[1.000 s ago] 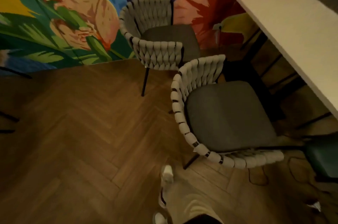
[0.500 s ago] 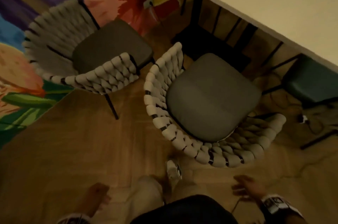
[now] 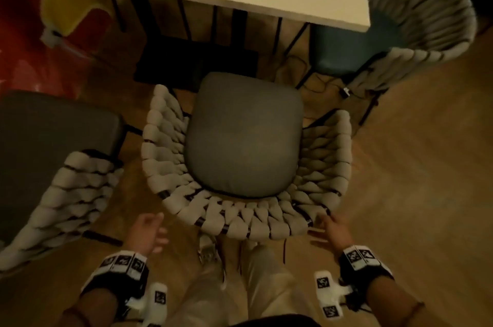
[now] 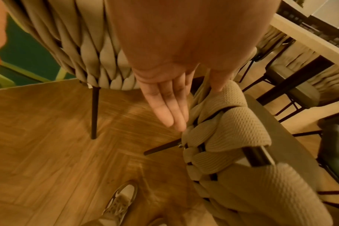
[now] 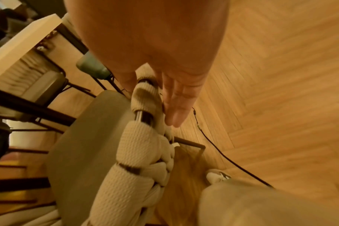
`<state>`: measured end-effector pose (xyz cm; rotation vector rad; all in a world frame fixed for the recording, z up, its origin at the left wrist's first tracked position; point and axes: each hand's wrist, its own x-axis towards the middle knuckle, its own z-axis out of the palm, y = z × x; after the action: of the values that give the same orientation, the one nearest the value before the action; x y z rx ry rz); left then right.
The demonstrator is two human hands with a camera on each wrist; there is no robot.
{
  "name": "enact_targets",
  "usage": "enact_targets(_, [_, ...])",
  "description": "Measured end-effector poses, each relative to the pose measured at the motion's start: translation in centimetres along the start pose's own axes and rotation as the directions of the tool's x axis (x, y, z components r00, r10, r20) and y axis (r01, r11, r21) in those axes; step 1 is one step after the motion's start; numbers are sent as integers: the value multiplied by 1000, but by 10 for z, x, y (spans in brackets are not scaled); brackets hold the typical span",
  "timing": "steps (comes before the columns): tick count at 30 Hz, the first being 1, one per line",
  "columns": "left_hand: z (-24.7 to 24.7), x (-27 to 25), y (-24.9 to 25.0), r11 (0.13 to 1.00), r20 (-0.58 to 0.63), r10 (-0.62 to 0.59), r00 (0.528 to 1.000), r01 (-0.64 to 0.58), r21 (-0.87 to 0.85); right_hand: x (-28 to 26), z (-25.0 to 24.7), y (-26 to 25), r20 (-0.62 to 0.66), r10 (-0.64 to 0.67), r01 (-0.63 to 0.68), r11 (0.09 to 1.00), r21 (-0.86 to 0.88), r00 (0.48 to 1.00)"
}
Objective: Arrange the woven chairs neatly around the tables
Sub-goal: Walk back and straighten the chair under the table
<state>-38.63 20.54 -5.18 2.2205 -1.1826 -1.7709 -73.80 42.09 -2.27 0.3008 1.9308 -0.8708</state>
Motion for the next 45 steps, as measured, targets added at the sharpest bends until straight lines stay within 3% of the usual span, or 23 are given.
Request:
enact_targets(5, [15,21,36,999,-29,-33,999,32,-12,-3,24,8,-46,2,8,978,207,999])
enact_targets(10, [28,31,47,992,-40,-126,991,125,-32,1,33,16,-89,-25,51,951,306,996])
enact_targets(17, [33,38,62,986,-133,-164,978,167,13,4,38,5,-58,-33,51,940,337,998])
enact_targets(21, [35,51,83,978,-135,-136,981,155,141,15,45,-17,-24,-48,53,943,329,999])
enact_targets(28, [37,68,116,976,-163,-120,979,146,160,32,53,-52,4,-56,51,942,332,998])
enact_targets(31, [40,73,132,976,-137,-172,976,187,108,42,54,-66,8,-66,60,949,310,998])
enact_targets(36, [44,86,154,984,-138,-107,985,125,128,58,57,-93,21,-80,70,956,286,997])
enact_targets(45, [43,100,187,988,-126,-120,985,130,77,75,69,-126,-9,-64,64,960,273,998])
